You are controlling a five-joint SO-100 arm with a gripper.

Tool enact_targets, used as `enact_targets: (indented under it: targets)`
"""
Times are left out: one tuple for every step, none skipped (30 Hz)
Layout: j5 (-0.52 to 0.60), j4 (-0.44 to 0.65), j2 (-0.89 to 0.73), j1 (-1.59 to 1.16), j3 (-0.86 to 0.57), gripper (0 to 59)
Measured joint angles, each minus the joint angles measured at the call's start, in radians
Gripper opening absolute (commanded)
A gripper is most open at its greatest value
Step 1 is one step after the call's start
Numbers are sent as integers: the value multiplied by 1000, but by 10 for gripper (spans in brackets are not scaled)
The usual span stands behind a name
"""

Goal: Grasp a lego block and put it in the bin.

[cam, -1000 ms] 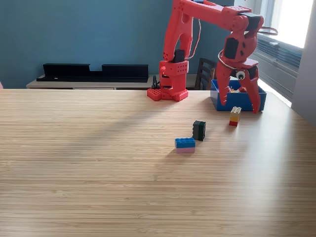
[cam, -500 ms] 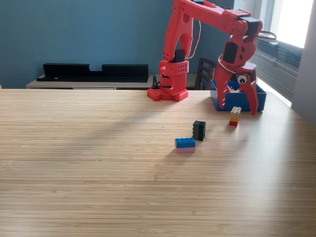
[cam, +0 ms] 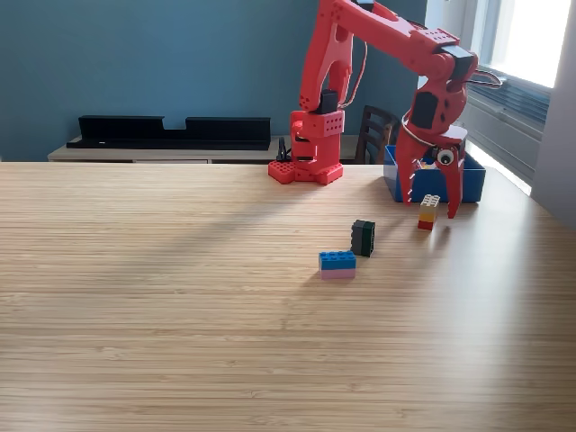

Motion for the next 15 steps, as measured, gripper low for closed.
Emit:
enact_targets:
  targets:
    - [-3,-9,0,0,6,243]
    - [-6,-18,0,0,14,230]
    - [-11,-31,0,0,21,210]
    - [-15,-46,0,0,29,187]
    - [-15,-55,0,0,35,159]
    - [-18,-64,0,0,38,120]
    - [-17,-75,0,0,38,78]
    - [-17,-83,0,0,38,37]
    - [-17,-87,0,0,38,1]
    - [-17,-92,0,0,38,0]
    - [-14,-97,0,0,38,0]
    - [0,-98,0,0,38,0]
    - [11,-98,0,5,38,0]
    - [20,-98,0,12,38,0]
    - [35,-91,0,23,37,0]
